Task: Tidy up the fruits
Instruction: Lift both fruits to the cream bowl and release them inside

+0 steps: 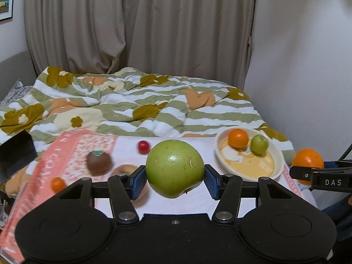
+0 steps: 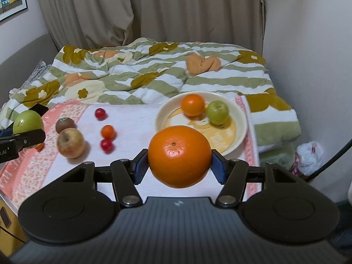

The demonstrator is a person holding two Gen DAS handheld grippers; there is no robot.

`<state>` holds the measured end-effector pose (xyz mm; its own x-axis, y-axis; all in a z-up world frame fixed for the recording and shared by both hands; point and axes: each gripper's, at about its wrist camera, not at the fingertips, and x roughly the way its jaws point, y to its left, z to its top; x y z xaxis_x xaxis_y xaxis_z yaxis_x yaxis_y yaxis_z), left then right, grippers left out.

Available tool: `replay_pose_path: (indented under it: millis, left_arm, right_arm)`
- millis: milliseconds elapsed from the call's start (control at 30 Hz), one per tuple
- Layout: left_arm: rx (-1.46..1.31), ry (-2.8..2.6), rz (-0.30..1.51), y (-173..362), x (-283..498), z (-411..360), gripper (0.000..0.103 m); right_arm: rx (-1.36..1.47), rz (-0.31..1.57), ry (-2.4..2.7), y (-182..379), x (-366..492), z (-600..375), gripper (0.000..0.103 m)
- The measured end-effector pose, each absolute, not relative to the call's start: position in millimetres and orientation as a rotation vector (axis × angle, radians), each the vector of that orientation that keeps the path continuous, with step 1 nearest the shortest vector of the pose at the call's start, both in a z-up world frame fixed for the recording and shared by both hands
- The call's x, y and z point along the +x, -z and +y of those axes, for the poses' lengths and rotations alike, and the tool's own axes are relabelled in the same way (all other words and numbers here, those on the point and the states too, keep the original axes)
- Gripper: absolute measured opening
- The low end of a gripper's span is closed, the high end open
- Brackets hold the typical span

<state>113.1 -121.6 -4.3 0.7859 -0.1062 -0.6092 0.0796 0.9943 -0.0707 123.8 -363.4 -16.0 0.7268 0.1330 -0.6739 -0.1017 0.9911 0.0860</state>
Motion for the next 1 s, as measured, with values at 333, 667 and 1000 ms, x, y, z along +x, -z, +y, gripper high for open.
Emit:
replay_pose_path:
  millis: [333,667,1000]
  left_arm:
    - [0.028,0.215,0.697,25.5,170.8,-189.9,0.060]
    - [0.180,0.353,0.758,70.7,247.2,-242.2,0.060]
    - [0.311,0.423,0.813,109.7,282.1,-271.8,0.060]
  right_arm:
    - [0.094,0.752,-0.083,31.0,160.1,-416.5,0.075]
    - [0.151,0.778,0.010,52.4,190.7,-445.1,0.075]
    - [0.176,0.811,0.062,70.0,211.6,-453.9,0.075]
